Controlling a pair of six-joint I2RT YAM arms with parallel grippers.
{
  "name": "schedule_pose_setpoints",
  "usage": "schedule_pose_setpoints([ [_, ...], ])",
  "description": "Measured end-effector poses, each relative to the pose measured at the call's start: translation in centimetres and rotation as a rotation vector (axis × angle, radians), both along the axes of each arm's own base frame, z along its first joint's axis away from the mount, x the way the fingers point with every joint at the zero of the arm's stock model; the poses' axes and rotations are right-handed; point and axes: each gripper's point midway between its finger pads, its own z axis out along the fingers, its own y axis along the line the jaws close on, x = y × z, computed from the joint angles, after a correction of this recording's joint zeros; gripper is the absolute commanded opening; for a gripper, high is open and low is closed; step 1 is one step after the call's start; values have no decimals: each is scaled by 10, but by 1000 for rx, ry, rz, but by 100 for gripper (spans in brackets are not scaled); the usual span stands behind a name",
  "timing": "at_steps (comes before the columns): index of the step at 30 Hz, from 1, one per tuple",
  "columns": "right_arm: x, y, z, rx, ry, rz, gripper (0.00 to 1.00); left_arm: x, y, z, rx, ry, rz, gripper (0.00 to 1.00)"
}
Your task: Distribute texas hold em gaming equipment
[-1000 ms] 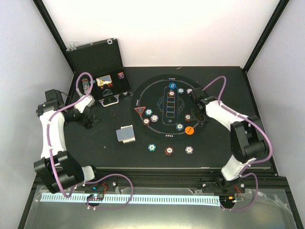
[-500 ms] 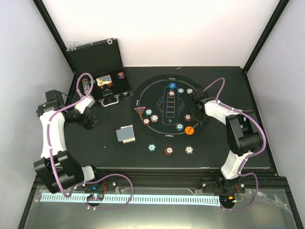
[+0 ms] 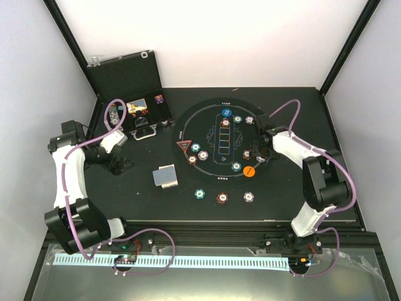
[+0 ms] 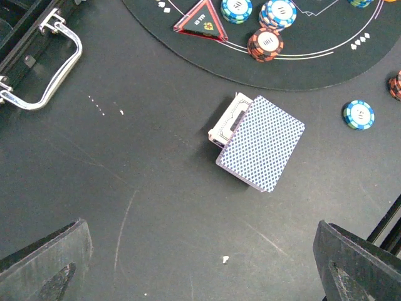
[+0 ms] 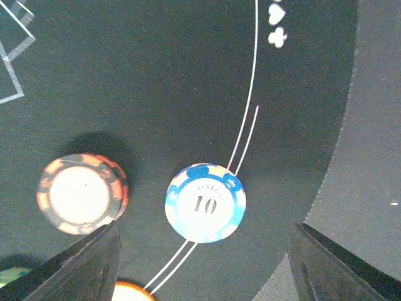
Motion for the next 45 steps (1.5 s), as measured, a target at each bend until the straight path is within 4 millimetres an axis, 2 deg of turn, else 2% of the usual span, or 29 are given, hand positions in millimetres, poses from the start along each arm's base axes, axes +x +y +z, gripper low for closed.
schedule_pose_setpoints([
  [4,0,10,29,21,-65,22,76,-2,-3,-4,12,-8,-40,99],
  [9,-9,49,68,97,-155,96,82,-11,-22,-29,44,10,-146,99],
  [12,-23,75,85,177,-190,142,85,-23,-42,-51,86,25,-250,99],
  [16,-47,102,100,281,-204,198,86,-29,-59,-69,134,13,-360,99],
  [21,-71,119,100,364,-180,238,87,-24,-74,-79,187,-37,-454,99],
  [28,-92,119,86,415,-138,231,88,-19,-94,-101,247,-78,-550,99],
  [35,-96,119,88,431,-141,237,88,-16,-98,-122,318,-103,-566,99],
  [40,-97,120,92,444,-149,242,88,-13,-99,-125,347,-119,-571,99],
  [45,-98,120,94,451,-149,246,88,-13,-95,-138,370,-57,-574,99],
])
